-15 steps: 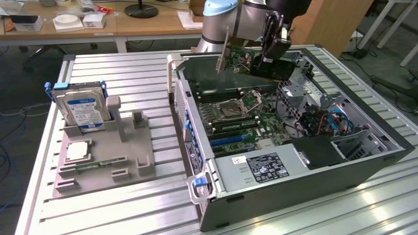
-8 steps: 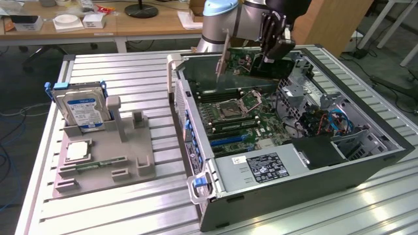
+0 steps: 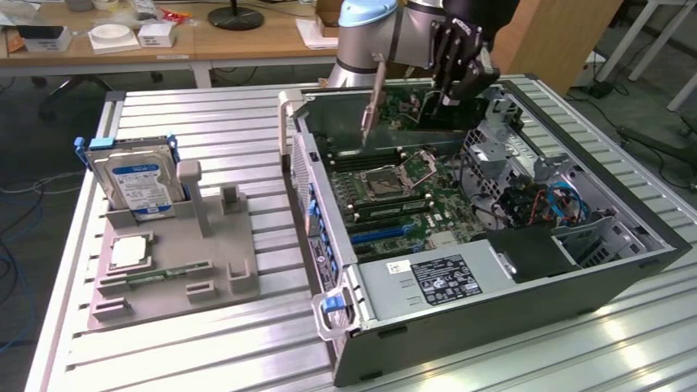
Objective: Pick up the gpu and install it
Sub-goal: 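Insert the gpu into the slot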
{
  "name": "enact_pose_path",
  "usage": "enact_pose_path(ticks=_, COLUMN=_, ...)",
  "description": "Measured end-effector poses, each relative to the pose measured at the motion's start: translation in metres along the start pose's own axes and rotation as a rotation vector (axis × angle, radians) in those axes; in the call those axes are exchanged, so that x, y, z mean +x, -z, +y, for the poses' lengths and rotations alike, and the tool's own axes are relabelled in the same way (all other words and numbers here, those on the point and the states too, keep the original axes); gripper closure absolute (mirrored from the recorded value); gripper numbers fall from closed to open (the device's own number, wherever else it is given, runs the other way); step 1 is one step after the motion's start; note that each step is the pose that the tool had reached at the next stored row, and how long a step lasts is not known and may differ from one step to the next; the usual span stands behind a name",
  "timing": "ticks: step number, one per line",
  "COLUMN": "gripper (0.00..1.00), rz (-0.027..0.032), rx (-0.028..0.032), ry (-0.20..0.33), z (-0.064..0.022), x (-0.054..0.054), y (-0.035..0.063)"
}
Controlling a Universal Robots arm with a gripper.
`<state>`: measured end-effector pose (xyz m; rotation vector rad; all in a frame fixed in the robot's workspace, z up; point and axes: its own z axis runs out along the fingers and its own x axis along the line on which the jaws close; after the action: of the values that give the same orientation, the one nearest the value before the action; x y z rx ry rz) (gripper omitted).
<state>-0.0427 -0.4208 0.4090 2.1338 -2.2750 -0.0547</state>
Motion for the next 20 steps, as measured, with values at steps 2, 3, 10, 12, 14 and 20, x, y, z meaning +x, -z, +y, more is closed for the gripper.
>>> enact_pose_path(ticks=2, gripper=0.73, rz=0.0014, rx=0.0001, ry=0.036, z=0.0000, x=0.000, y=-0.0002)
enact_pose_path(ticks=3, gripper=0.73, rz=0.0021, rx=0.0010, ry=0.053, z=0.0001, x=0.000, y=-0.0002)
enact_pose_path(ticks=10, gripper=0.73, rz=0.0017, rx=0.0418, ry=0.067, z=-0.0002, x=0.000, y=-0.0031)
enact_pose_path(ticks=12, gripper=0.73, rz=0.0011, rx=0.0422, ry=0.042, z=-0.0002, x=0.000, y=-0.0043)
enact_pose_path(ticks=14, gripper=0.73, rz=0.0011, rx=0.0423, ry=0.037, z=-0.0002, x=0.000, y=-0.0055)
enact_pose_path(ticks=20, gripper=0.73, rz=0.0011, rx=0.0423, ry=0.037, z=-0.0007, x=0.001, y=-0.0155)
